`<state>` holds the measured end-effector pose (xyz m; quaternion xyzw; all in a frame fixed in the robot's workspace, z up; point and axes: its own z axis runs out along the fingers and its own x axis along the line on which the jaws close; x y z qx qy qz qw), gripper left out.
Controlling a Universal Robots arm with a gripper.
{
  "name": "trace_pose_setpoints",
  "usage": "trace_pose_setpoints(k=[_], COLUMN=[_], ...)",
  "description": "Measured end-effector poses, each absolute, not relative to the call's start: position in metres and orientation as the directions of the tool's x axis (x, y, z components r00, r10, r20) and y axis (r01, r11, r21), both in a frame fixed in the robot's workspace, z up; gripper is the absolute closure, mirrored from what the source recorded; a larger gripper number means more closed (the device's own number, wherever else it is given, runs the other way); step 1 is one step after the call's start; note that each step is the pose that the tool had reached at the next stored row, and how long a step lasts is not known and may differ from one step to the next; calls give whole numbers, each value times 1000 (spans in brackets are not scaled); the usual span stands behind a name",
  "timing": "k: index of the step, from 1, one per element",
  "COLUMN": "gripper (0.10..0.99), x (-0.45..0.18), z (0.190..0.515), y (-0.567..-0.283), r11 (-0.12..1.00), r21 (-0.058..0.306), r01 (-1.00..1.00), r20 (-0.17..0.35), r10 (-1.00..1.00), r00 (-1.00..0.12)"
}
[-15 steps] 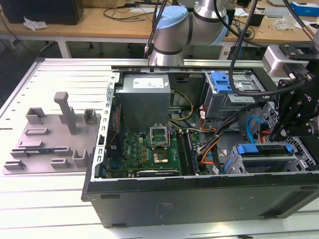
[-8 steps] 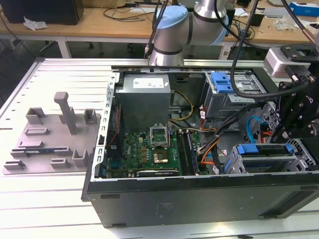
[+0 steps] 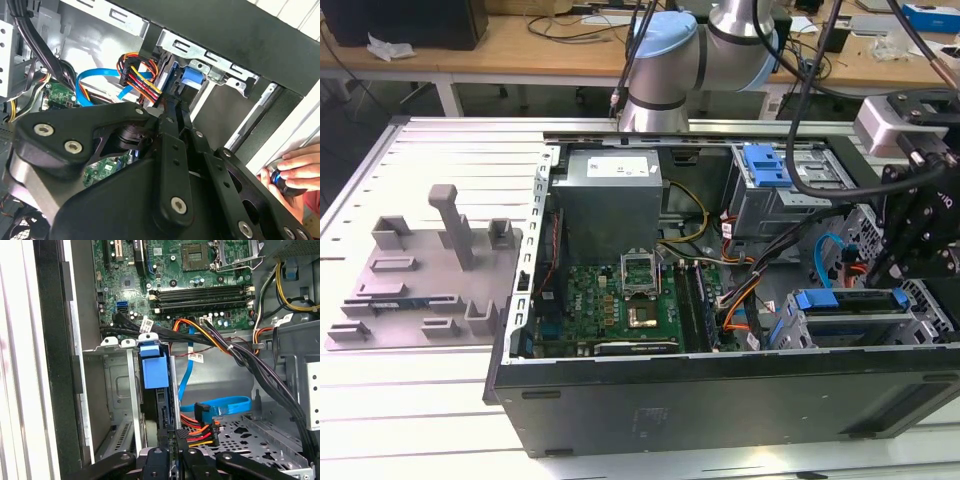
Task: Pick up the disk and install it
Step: 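Insert the first disk wire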
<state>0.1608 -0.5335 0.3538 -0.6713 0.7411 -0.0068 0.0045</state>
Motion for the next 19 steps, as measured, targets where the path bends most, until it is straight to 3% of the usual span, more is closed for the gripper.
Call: trace_pose_setpoints(k=[19], gripper=[918], x=[161], z=[354], y=[-532], r11=[71], r21=[-16], r01=[-997], r20=[3], r10=[-997], r00=[-71])
